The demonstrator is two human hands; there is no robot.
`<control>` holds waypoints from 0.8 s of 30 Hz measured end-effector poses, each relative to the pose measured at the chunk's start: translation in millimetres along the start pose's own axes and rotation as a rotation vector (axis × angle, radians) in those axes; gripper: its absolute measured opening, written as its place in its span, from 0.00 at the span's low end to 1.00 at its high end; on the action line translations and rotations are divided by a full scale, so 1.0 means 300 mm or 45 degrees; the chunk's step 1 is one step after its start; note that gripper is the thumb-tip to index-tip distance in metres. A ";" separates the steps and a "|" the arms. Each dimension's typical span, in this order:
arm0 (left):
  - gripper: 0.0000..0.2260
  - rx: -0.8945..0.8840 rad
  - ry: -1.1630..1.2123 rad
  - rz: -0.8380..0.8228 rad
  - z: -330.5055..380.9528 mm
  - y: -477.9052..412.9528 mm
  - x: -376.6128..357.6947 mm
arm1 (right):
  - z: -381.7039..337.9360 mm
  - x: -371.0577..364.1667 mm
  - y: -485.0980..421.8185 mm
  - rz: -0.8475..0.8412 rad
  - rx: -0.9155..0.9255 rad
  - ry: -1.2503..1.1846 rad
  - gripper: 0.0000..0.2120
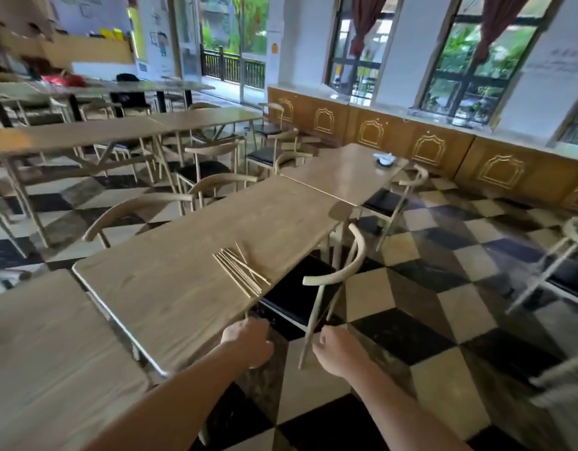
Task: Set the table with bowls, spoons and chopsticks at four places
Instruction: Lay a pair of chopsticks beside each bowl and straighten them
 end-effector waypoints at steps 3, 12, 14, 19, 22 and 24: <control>0.18 0.007 0.030 0.009 -0.041 -0.196 0.061 | 0.007 0.053 -0.192 -0.020 -0.032 0.033 0.18; 0.15 0.223 0.195 -0.092 -0.334 -0.627 0.174 | -0.126 0.108 -0.726 -0.181 0.017 0.078 0.11; 0.14 0.287 0.245 -0.114 -0.376 -0.694 0.162 | -0.146 0.081 -0.833 -0.264 0.042 0.051 0.12; 0.12 0.465 0.385 -0.097 -0.476 -0.822 0.167 | -0.287 0.043 -1.204 -0.416 0.151 0.080 0.18; 0.11 0.689 0.491 -0.101 -0.529 -0.817 0.166 | -0.395 -0.009 -1.409 -0.398 0.135 0.054 0.26; 0.12 0.849 0.578 -0.138 -0.557 -0.794 0.124 | -0.451 -0.084 -1.514 -0.435 0.059 0.068 0.39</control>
Point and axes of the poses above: each hand's wrist, its own y-axis away from the middle knuckle, its own x-axis out of the back of the hand, z = x × y, the point moved 8 cm from there along -y, towards the middle knuckle, and after that the axes turned 7 degrees about -z, right-handed, at the moved point
